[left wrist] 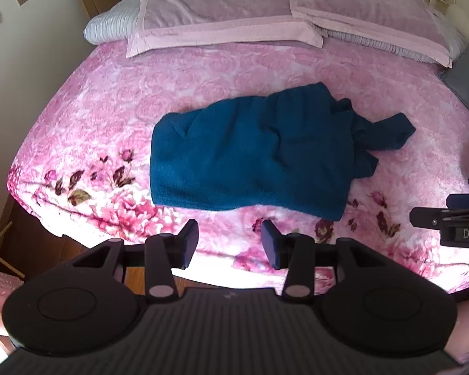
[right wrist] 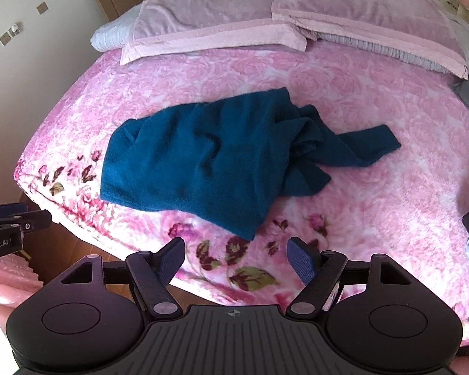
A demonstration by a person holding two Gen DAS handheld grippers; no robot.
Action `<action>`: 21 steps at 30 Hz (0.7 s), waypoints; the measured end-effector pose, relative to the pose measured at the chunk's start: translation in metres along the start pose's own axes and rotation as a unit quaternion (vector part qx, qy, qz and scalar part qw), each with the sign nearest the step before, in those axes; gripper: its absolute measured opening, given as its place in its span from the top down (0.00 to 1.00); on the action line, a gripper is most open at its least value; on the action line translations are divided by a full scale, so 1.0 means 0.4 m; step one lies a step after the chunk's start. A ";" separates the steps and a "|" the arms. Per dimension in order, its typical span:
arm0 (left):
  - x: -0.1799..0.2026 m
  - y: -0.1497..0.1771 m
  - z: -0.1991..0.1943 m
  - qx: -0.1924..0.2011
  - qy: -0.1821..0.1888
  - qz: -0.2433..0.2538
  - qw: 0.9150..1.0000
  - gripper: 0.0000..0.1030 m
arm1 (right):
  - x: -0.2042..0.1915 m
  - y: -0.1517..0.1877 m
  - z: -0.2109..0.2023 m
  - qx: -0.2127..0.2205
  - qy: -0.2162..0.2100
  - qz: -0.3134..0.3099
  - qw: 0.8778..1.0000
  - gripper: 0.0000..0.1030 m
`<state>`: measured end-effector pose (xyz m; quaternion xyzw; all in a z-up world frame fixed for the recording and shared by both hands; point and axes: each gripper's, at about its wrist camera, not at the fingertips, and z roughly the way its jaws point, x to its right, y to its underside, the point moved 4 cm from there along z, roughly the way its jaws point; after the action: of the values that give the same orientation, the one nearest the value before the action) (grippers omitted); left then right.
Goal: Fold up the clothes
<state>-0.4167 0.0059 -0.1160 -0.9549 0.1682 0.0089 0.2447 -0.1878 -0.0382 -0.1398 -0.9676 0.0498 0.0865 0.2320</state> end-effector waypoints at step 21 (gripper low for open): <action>0.148 -0.002 0.196 -0.071 -0.001 -0.006 0.997 0.60 | 0.238 -0.053 0.091 -0.045 0.021 0.008 0.999 0.27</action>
<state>-0.3553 0.0247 -0.1907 -0.9708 0.1611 0.0202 0.1765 -0.0967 -0.0082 -0.1804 -0.9783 0.0581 0.0701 0.1863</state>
